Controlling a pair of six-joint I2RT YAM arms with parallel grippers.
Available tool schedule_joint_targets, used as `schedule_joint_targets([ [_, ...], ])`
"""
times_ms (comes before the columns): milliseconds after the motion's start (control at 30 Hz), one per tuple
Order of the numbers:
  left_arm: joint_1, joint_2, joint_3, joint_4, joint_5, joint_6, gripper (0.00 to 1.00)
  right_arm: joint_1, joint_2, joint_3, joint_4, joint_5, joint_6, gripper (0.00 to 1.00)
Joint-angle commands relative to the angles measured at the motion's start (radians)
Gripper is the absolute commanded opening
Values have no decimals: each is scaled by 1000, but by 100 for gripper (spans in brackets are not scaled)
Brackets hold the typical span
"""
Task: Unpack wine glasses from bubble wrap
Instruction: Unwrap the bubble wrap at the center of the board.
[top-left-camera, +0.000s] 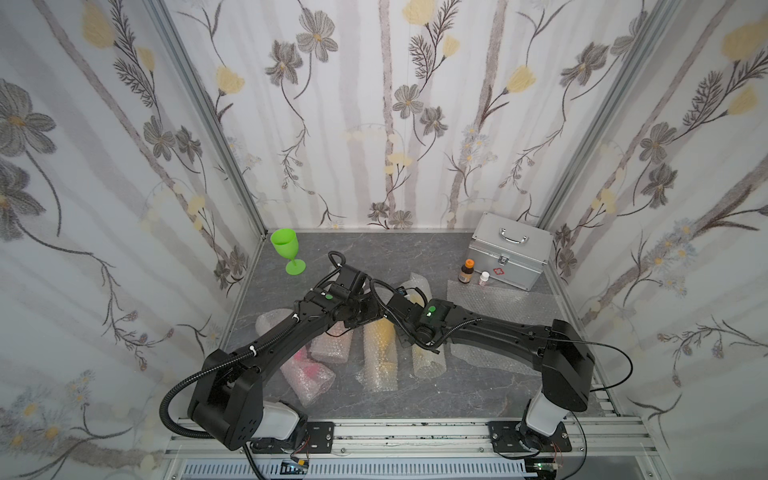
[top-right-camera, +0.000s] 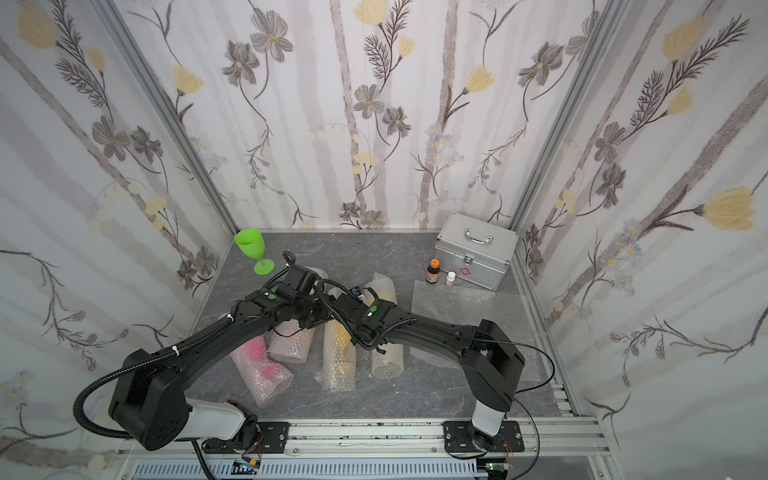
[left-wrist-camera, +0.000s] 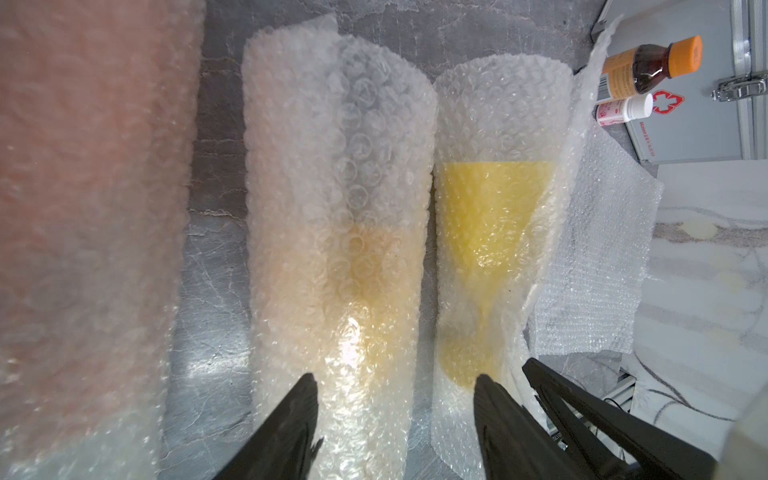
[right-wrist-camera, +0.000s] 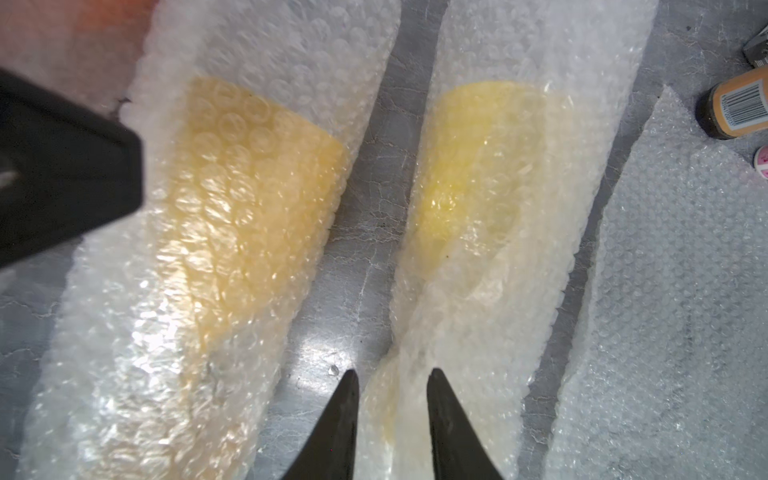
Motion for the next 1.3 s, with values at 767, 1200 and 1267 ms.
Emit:
schedule_joint_targets([
  [767,-171,254,157,174,117,-120,58,-339,-529,-651,602,-424,34,5],
  [1200,-258,385,198,208,121,-147,56,-401,-594,-768,688,-482,70,5],
  [1267,-265,399,203,211,118,-147,55,-402,-596,-774,697,-487,74,5],
])
